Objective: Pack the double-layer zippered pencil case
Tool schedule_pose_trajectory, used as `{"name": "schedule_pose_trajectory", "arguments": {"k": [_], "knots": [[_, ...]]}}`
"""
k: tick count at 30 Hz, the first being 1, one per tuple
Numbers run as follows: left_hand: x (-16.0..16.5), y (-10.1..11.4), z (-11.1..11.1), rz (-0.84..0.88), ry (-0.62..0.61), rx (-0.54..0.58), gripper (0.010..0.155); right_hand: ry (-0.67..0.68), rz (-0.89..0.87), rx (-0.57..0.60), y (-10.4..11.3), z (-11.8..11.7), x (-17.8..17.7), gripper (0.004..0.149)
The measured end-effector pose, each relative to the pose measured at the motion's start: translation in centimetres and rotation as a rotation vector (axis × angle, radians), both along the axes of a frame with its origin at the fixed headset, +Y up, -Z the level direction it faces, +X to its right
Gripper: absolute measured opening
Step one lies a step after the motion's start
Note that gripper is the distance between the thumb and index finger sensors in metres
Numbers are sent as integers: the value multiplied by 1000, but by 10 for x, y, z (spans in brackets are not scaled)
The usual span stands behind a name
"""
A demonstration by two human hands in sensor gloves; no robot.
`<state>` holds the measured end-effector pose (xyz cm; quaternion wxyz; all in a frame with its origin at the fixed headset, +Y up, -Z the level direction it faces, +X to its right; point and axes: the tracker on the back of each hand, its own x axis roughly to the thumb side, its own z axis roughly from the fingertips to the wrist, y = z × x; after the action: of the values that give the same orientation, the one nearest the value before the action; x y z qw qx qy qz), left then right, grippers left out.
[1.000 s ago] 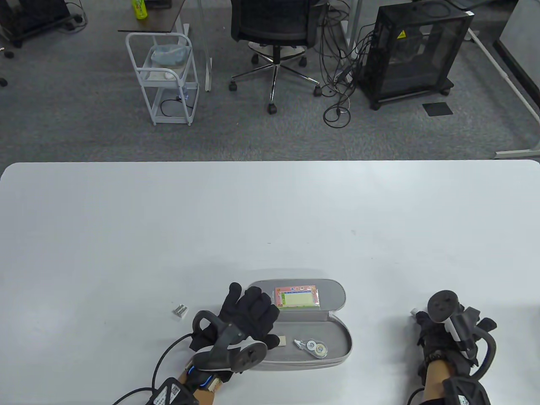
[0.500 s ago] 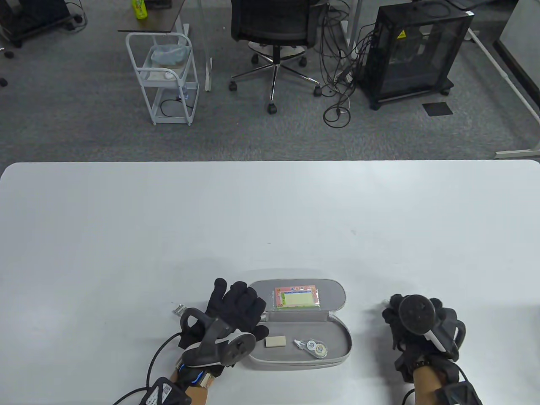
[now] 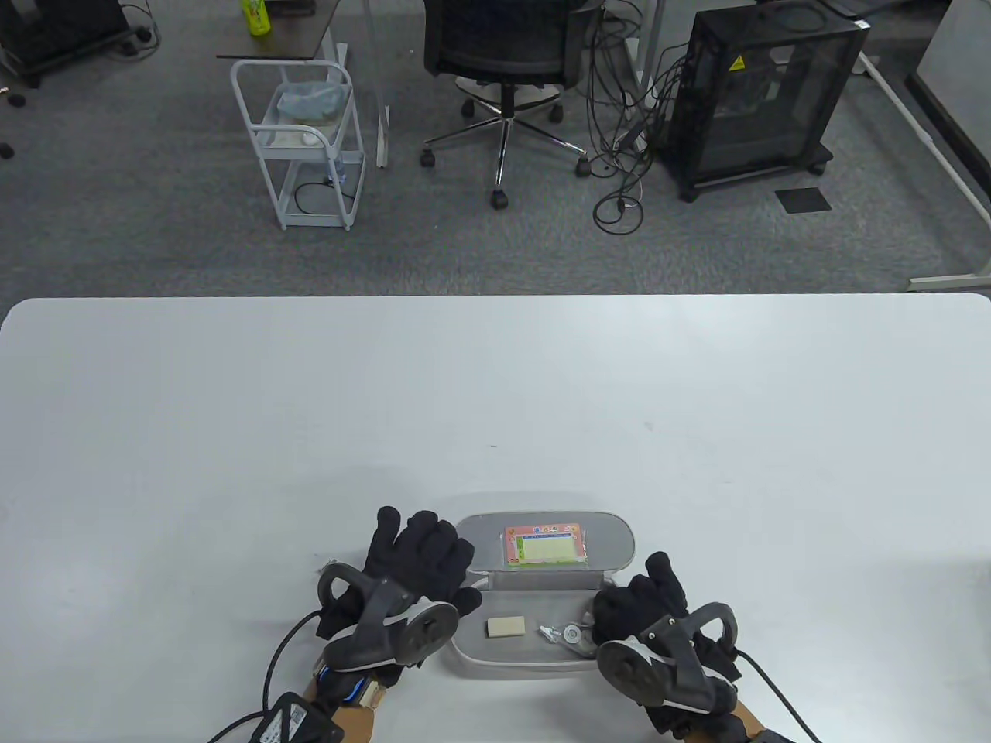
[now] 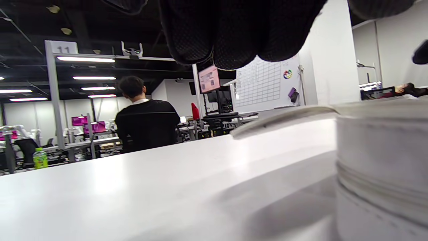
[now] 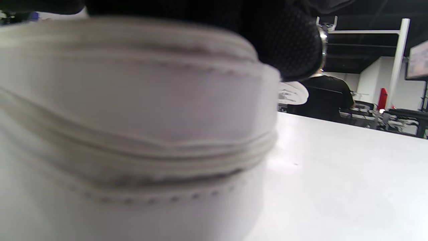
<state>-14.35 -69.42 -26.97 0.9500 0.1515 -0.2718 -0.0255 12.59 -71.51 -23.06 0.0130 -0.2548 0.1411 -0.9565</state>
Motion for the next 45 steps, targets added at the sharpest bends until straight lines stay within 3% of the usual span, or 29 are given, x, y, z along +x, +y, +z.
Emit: {"name": "schedule_pose_trajectory", "arguments": {"k": [3,6,9,11,13,16,17,21,23,25,28,31,35,40,45], "knots": [[-18,7,-5,32,88,29,59,1,-26,5,1,-1,4,45],[-54,9,-15,92,269,16,60,-17,-168,-32,7,-2,15,46],[-89,-7,-31,81,469,-111,66,-55,-245,-26,13,-4,30,46],[-110,-29,-43,60,605,-301,72,-98,-279,-34,15,-7,43,47],[-119,-43,-49,13,702,-419,75,-127,-310,-46,15,-10,51,47],[-118,-59,-55,-78,718,-504,69,-157,-350,-58,16,-13,60,49],[-116,-59,-56,-108,719,-477,69,-165,-356,-59,16,-13,62,50],[-105,-60,-59,-179,710,-423,56,-179,-353,-63,15,-15,65,50],[-100,-60,-59,-222,702,-433,54,-182,-352,-65,15,-15,65,51],[-97,-57,-57,-235,658,-365,53,-185,-351,-66,16,-15,65,51],[-75,-39,-48,-4,474,-276,52,-187,-352,-67,16,-15,65,51],[-28,-14,-25,163,195,-149,52,-188,-360,-70,16,-15,66,51],[34,-6,6,106,-45,-90,53,-189,-361,-77,15,-16,66,51],[84,-18,13,-24,-81,-91,53,-188,-338,-69,15,-16,58,51],[104,-33,15,-237,-26,-83,56,-177,-325,-63,15,-15,53,51]]}}
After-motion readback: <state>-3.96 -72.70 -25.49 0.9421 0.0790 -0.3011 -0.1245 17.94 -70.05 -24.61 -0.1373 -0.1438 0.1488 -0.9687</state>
